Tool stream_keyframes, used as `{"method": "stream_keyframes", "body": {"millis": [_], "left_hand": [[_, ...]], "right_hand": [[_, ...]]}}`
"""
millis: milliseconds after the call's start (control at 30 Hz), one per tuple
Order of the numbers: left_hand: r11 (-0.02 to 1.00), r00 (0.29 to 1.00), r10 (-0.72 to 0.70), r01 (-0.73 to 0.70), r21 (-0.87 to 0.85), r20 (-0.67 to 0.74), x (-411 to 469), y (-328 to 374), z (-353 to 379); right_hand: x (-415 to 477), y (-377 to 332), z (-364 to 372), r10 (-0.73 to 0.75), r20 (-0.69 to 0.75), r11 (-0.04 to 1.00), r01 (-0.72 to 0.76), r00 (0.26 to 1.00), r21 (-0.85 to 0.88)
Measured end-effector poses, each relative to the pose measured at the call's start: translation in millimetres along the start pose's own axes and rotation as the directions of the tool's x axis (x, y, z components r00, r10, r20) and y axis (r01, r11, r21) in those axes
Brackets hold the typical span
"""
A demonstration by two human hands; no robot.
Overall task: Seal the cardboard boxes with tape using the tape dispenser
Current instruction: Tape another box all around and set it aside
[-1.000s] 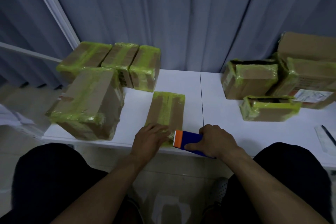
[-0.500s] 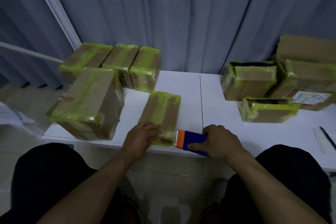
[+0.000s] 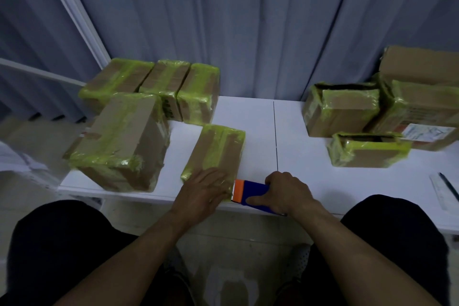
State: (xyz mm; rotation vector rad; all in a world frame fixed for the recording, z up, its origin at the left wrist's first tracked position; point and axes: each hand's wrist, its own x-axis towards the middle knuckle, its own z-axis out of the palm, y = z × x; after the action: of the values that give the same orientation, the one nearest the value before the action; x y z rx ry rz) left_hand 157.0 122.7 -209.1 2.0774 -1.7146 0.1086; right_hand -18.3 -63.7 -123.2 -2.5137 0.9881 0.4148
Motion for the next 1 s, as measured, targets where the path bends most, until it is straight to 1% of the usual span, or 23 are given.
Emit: {"method": "stream_keyframes", "body": {"millis": [100,333,467,567,733,800,900,1000], "left_hand": [[1.000,1.000,-0.009,0.009,0.012,-0.002,4,2,5],[0.997,0.993,-0.075,0.072,-0.037,-0.086,7,1,4],[0.990,0.992,-0.125,0.123,-0.075,-0.022,7,-6,2],[0.981,0.989,-0.148,0.149,-0.125,0.016,6,-10,1],[0.972,0.985,-0.169,0.170,-0.162,0.022,7,-12,-3],[0.971,0.986,-0.164,0.168,-0.171,0.037,8,-11,-3],[0.962,0.982,-0.172,0.185,-0.202,0.082,6,-14,1],[0.977,0.988,-0.140,0.148,-0.156,0.064,4,-13,-1]], "right_hand": [[1,0,3,-0.005,0.004,1.000,0.005,1.000,0.005],[-9,4,1,-0.029,0.010,0.999,0.029,1.000,0.032],[-16,9,-8,-0.059,0.028,0.991,0.055,0.998,0.123],[-21,13,-10,-0.070,0.028,0.988,0.066,0.997,0.143],[-26,32,-17,-0.044,0.039,0.985,0.037,0.998,0.169],[-24,40,-18,-0.021,0.039,0.988,0.014,0.999,0.153],[-19,38,-10,-0.003,0.026,0.996,0.001,1.000,0.085],[-9,30,-1,0.014,0.049,0.999,-0.016,0.999,0.049]]}}
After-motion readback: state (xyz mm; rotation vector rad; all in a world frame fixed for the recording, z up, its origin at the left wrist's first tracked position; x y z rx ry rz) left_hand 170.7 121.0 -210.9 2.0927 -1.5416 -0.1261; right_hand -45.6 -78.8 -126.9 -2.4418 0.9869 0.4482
